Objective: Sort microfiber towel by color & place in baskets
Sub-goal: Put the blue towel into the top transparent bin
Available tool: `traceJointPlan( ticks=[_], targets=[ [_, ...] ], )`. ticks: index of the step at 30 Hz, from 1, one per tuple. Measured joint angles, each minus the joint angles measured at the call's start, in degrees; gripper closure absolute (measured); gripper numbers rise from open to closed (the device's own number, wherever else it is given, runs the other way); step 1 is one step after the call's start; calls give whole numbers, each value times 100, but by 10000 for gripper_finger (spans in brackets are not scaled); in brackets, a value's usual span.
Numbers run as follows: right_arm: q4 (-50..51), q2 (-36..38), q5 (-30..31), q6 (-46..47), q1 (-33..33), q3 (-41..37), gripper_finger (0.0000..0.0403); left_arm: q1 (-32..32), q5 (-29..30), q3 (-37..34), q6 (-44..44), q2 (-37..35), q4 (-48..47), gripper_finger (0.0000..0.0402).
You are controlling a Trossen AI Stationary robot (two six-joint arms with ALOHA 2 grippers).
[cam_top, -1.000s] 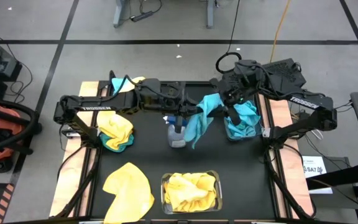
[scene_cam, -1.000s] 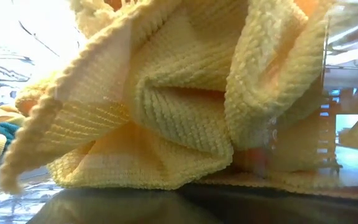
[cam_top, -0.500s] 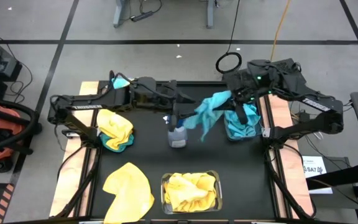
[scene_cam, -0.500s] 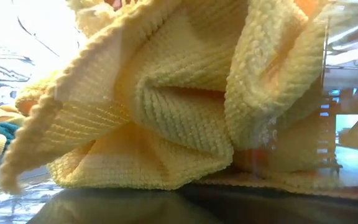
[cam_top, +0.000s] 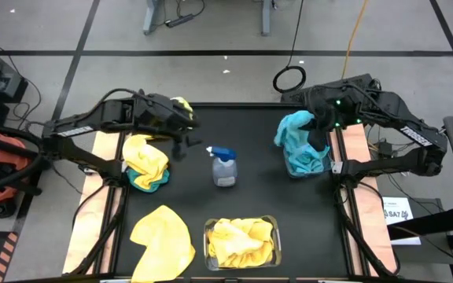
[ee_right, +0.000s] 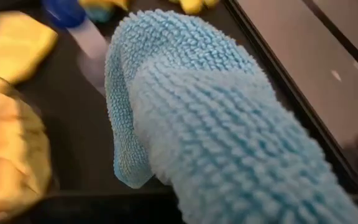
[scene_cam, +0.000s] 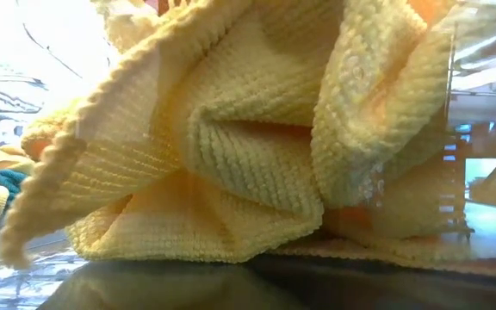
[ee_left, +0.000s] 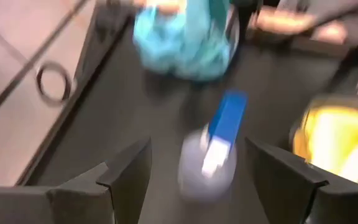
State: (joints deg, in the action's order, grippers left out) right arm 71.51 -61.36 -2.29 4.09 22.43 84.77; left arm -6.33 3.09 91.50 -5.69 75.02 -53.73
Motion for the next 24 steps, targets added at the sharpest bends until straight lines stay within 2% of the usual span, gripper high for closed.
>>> traceJointPlan(
  ticks=[7,11,17,24],
  targets=[
    [749,0,893,230,196,0,396,2,38,-2,-299,2,-1908,142],
    [1025,-13,1141,239,350,0,395,2,46,-11,-441,42,-2573,142],
    [1171,-66,1134,237,546,-264,394,57,-9,-303,-589,-14,-2636,142],
    [769,-22,866,213,575,-1555,393,465,-857,-1130,-762,-22,-2262,142]
  ],
)
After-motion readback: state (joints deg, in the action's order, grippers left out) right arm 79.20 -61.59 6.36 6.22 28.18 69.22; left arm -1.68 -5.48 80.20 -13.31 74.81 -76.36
